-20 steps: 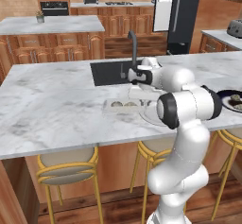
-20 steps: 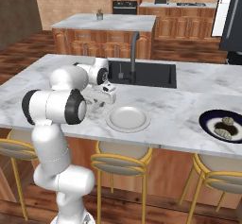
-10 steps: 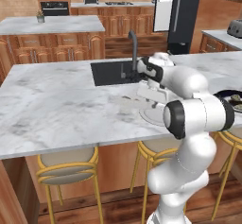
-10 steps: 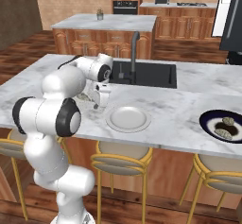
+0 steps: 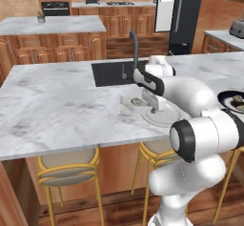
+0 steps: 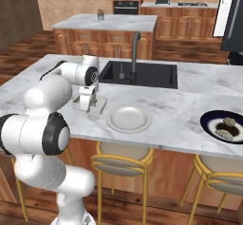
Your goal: Place two dumplings into each of the tupperware containers and then place the containers in the fridge.
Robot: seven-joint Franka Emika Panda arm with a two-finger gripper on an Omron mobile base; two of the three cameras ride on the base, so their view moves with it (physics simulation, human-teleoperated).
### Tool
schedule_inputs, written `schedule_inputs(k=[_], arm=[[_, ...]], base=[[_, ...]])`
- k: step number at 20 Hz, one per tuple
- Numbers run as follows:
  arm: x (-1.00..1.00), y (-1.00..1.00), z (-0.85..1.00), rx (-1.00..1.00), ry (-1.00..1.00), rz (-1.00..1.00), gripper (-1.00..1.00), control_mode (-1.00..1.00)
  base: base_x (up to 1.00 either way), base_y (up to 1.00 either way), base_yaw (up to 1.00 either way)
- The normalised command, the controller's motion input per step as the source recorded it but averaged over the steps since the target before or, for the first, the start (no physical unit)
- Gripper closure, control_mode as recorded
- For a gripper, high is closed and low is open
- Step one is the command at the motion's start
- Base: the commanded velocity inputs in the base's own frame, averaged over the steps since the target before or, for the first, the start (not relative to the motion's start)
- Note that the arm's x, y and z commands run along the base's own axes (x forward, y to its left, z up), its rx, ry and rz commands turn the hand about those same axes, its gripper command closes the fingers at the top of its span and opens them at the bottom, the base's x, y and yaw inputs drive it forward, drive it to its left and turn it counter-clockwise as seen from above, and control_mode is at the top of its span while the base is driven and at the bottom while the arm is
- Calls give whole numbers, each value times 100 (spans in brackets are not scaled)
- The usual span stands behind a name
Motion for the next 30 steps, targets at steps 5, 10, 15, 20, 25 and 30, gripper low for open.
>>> schedule_inputs(k=[5, 10, 15, 20, 25, 30], arm=[[-57, 6, 32, -18, -7, -29, 100, -100], [-63, -20, 43, -4, -9, -13, 100, -100], [-75, -51, 25, -1, 0, 0, 100, -100], [-48, -6, 18, -1, 0, 2, 100, -100], [-66, 0, 45, 0, 0, 10, 100, -100], [-83, 3, 51, 0, -4, 4, 100, -100]], base=[[0, 0, 0], [0, 0, 0], [0, 0, 0], [0, 0, 0], [0, 0, 0], [0, 0, 0]])
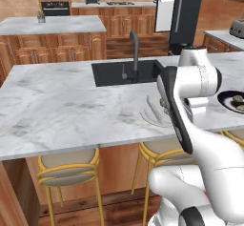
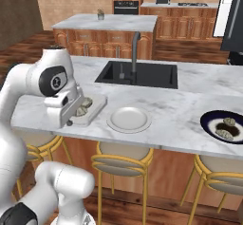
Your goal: Place two dumplings into each of the tupperware containers and then place the containers in the fridge.
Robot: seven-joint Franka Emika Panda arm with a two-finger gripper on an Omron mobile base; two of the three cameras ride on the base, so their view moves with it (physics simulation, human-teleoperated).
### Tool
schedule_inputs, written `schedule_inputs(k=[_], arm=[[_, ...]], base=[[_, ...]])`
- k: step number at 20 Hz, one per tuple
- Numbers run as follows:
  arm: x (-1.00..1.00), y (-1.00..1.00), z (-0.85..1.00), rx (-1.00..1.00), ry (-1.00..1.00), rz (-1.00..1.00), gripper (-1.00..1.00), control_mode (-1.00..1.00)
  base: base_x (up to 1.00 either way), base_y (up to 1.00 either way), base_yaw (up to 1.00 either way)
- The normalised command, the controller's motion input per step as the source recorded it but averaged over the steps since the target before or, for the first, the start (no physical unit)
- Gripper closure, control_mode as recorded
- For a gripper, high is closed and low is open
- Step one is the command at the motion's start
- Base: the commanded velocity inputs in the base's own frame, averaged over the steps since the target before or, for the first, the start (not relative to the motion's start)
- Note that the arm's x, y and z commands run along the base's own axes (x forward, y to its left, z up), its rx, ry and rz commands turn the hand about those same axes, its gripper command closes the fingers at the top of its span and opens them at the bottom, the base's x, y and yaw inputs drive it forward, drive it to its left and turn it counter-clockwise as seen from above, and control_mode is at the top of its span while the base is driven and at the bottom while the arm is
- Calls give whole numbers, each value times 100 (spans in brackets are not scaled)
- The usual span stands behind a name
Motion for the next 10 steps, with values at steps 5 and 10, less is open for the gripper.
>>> schedule_inputs(k=[5, 10], arm=[[-83, 22, 39, 0, -25, 0, 100, -100], [-12, 3, 24, 0, -3, 2, 100, -100]], base=[[0, 0, 0], [0, 0, 0]])
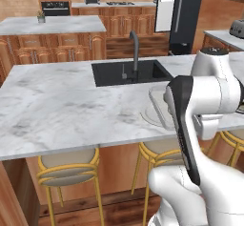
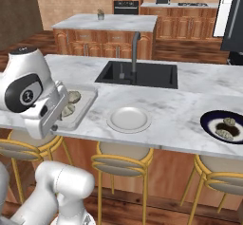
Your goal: Place two dumplings into each of the tupperware containers and then place the containers in the fridge.
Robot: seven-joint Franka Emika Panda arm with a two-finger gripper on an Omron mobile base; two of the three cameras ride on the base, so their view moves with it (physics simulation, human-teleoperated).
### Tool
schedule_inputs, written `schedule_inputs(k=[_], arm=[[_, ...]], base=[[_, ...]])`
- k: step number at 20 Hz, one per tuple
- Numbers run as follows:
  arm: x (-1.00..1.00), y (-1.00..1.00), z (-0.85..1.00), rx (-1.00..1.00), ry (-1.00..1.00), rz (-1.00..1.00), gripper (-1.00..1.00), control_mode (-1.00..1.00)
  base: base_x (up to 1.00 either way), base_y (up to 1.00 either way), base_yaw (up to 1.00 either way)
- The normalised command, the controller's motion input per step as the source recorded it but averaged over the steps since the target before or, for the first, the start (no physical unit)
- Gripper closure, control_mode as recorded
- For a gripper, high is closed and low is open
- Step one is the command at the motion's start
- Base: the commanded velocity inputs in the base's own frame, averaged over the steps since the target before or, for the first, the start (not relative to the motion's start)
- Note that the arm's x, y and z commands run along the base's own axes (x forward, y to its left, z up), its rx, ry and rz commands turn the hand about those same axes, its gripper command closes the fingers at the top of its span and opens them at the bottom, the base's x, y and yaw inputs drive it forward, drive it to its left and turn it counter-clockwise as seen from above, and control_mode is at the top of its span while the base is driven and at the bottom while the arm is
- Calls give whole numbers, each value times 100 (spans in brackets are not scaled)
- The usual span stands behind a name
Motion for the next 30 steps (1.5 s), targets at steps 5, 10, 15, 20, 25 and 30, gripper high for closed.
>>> schedule_inputs(k=[5, 10, 15, 20, 25, 30], arm=[[0, 16, 12, -3, 9, 1, 100, -100], [-5, -4, 0, 0, 3, 0, 100, -100], [-29, -32, 0, 0, 0, 0, 100, -100], [-41, -8, -2, 0, 0, 0, 100, -100], [-15, 7, 0, 0, 0, 0, 100, 100], [0, 0, 0, 0, 0, 0, 100, 100]], base=[[0, 0, 0], [0, 0, 0], [0, 0, 0], [0, 0, 0], [0, 4, 0], [0, 66, 0]])
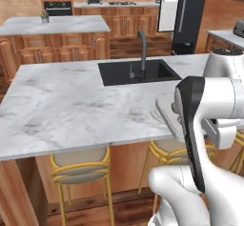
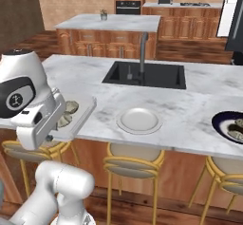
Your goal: Place two dumplings into each of the tupperware containers and then place the containers in the fridge.
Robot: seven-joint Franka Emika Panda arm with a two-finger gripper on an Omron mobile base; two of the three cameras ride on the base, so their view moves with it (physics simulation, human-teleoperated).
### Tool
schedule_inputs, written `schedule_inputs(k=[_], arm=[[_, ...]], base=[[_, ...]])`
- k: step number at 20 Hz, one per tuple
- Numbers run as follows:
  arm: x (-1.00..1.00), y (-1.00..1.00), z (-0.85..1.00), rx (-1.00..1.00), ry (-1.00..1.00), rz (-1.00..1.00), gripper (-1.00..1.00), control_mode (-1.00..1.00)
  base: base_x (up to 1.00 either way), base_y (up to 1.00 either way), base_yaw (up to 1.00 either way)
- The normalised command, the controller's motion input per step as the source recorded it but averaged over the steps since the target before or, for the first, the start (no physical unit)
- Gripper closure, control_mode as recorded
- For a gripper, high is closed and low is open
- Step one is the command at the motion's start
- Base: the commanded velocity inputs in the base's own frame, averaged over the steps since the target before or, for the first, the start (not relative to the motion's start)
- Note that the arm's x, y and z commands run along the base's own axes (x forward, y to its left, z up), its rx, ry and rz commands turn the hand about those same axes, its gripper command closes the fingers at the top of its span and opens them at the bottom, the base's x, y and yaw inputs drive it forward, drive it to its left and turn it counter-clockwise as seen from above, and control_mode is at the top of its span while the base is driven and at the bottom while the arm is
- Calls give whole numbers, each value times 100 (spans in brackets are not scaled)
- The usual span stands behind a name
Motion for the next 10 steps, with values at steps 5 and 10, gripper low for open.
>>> schedule_inputs(k=[5, 10], arm=[[0, 0, 0, 0, 0, 0, 100, 100], [0, 0, 0, 0, 0, 0, 100, 100]], base=[[-9, 100, 0], [-60, 100, 0]])
